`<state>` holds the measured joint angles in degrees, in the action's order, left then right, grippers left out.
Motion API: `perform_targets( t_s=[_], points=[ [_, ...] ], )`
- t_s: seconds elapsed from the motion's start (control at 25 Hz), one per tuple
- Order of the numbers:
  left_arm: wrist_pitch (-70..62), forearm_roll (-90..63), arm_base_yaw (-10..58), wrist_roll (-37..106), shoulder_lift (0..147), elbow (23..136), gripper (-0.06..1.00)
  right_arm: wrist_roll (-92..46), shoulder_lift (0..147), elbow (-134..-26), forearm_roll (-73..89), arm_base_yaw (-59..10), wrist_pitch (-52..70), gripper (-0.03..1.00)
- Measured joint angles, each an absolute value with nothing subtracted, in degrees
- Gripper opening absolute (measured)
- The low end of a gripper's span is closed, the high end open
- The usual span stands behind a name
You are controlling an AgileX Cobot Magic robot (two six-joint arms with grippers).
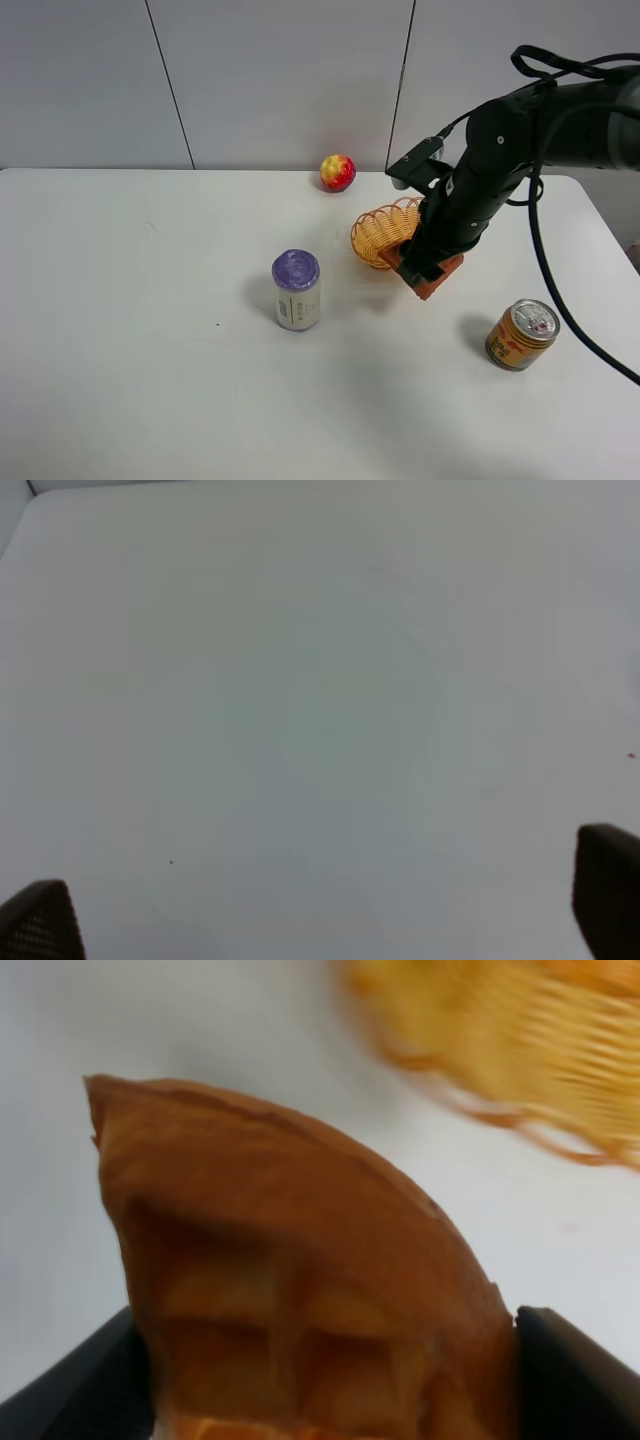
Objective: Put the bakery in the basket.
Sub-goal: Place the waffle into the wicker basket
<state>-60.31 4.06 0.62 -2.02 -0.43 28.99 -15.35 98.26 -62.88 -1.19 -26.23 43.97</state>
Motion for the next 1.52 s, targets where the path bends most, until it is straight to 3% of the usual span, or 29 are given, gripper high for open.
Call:
perform_targets(
  t_s=[0.24, 0.68, 1.12, 1.28, 1.52],
  points=[
    [-60.3, 4.1, 0.6, -2.0, -0.4, 29.0, 1.00, -14.6, 100.5, -64.0, -0.5, -22.1, 36.6, 0.68],
    [-60.3, 4.1, 0.6, -2.0, -0.4, 29.0, 1.00, -11.4, 111.4, -77.9, 0.0, -21.7, 35.7, 0.68],
    [-60.3, 4.1, 0.6, -2.0, -0.4, 29.0, 1.00, -11.5, 115.0, -78.7, 0.0, -21.0, 34.9, 0.68],
    [-60.3, 4.1, 0.6, -2.0, -0.4, 29.0, 1.00, -10.3, 115.0, -78.7, 0.0, -21.0, 32.9, 0.79],
    [-60.3, 4.1, 0.6, -2.0, -0.4, 29.0, 1.00, -7.6, 113.0, -78.7, 0.3, -21.0, 35.1, 0.83]
  ],
)
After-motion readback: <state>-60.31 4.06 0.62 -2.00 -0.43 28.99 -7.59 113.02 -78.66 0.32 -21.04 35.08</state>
